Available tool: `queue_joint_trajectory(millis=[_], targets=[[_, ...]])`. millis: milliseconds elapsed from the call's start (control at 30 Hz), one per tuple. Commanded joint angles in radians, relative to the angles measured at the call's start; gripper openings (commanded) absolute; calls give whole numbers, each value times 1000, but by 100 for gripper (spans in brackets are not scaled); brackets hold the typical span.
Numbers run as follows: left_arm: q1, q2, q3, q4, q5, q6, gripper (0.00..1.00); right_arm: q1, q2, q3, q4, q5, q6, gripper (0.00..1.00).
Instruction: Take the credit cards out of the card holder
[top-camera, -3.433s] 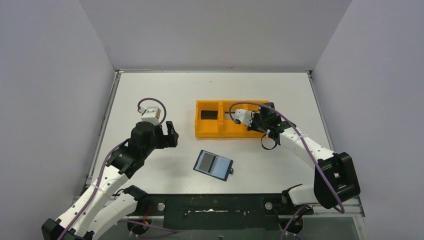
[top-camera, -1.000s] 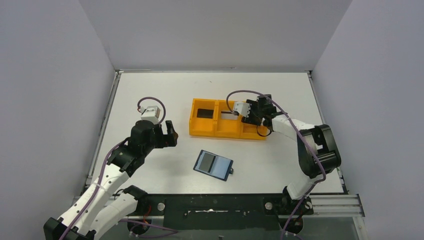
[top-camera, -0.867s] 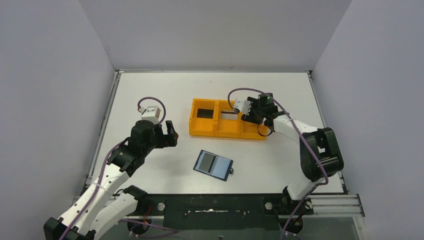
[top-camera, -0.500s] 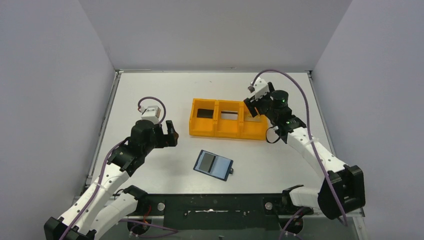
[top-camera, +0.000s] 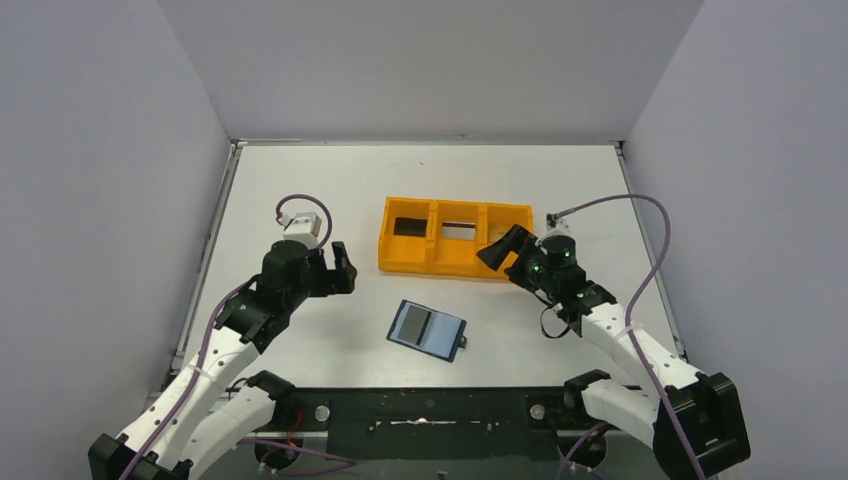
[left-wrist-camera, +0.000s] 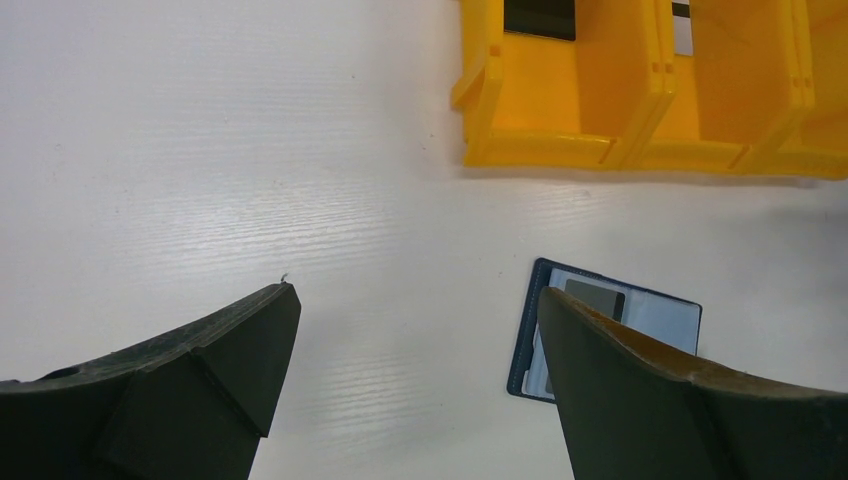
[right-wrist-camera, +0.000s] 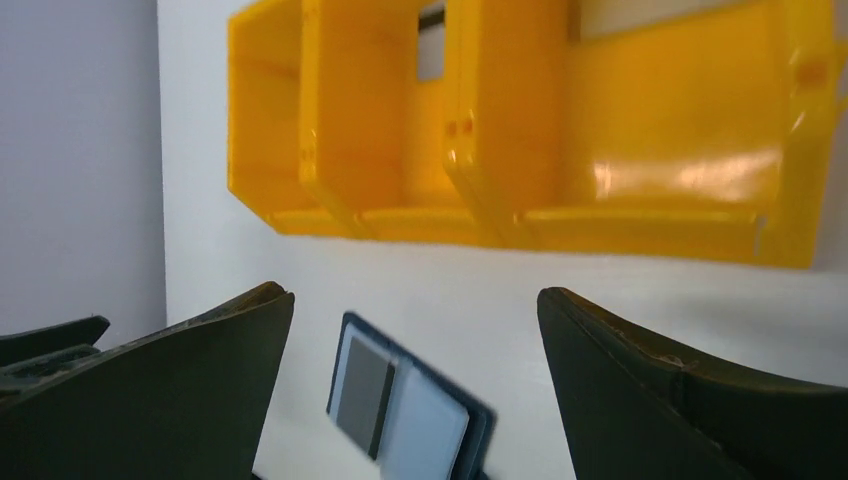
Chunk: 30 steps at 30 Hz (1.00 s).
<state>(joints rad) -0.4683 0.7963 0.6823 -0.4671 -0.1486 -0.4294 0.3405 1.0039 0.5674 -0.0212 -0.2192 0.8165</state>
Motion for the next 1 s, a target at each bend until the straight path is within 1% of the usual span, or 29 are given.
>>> queue_joint_trajectory(millis=[0, 33, 67, 133, 200, 267, 333, 467, 567, 667, 833, 967], targets=[[7, -11, 2, 55, 7, 16, 91, 119, 17, -20, 88, 31, 268, 100], [6, -10, 2, 57, 10, 15, 91, 183, 22, -10, 65, 105, 275, 98], [6, -9, 1, 58, 13, 15, 90, 274, 24, 1, 39, 184, 287, 95], [5, -4, 0, 61, 19, 15, 88, 410, 36, 19, -9, 346, 345, 85], [5, 2, 0, 62, 25, 16, 86, 521, 71, 25, -18, 454, 402, 76], [5, 10, -1, 63, 32, 17, 84, 596, 125, 22, 0, 502, 466, 68], [5, 21, -2, 66, 42, 18, 84, 643, 193, 24, 40, 501, 500, 62], [5, 49, -1, 70, 71, 21, 79, 697, 312, 65, 33, 490, 534, 52], [5, 71, -1, 71, 107, 19, 73, 707, 358, 63, 33, 473, 562, 48], [5, 93, 3, 81, 167, -3, 69, 706, 382, 40, 80, 441, 571, 36], [2, 121, -45, 193, 349, -84, 61, 694, 425, 35, 122, 385, 551, 36], [-22, 170, -62, 254, 408, -123, 56, 669, 460, 27, 138, 340, 555, 36]])
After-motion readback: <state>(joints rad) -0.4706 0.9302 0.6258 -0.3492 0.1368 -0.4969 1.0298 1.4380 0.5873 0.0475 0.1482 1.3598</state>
